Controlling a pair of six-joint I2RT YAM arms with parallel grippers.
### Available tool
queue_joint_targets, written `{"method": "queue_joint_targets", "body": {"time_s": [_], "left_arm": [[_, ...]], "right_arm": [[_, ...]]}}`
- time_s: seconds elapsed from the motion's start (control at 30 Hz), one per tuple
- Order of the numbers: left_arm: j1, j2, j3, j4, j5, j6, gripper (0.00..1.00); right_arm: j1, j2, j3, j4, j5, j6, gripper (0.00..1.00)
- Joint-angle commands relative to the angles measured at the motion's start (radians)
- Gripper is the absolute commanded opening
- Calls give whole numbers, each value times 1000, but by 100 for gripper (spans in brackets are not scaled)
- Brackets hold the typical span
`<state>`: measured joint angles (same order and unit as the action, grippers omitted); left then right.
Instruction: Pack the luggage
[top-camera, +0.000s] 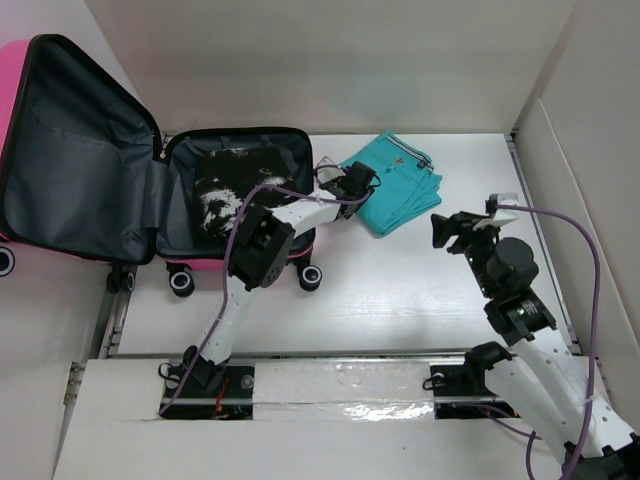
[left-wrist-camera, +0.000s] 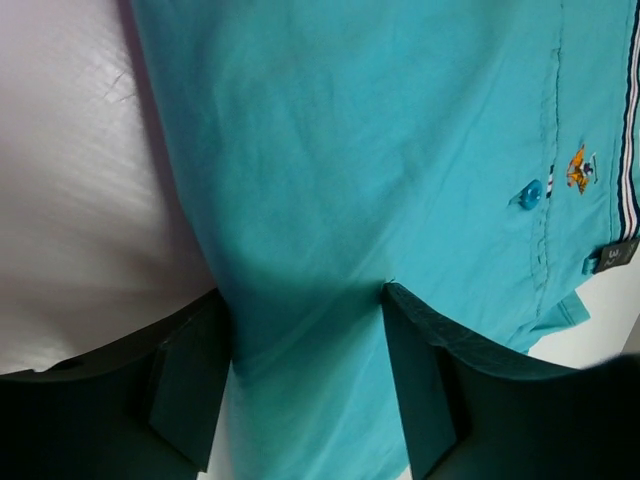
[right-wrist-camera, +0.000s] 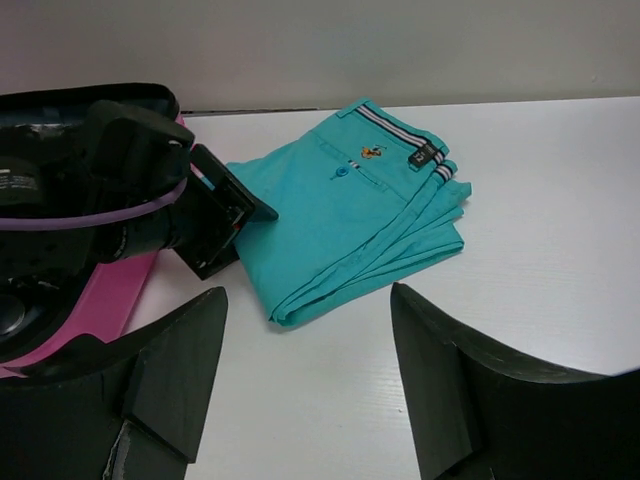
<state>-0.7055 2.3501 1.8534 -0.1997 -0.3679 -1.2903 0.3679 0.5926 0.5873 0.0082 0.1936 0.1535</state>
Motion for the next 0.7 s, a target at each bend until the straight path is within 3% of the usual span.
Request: {"method": "queue_joint_targets", "body": {"time_s": [0.0,0.17,0.37,0.5,0.67], "left_arm": [[-3,69,73,-103,-29,-12,55],[7,93,89,-32,-5,32,41],[47,100,93,39,41,206,0],[70,57,67,103,89,331,0],[70,-66,93,121,174,611,0]], "right_arm": [[-4,-25,-3,38,-14,-11,71],[-4,-42,-7,39,-22,-11,71],[-4,-51,-4,35,-20,-12,71],[-4,-57,-7,36,-19,-12,71],[-4,-51,-9,41,-19,-11,70]]}}
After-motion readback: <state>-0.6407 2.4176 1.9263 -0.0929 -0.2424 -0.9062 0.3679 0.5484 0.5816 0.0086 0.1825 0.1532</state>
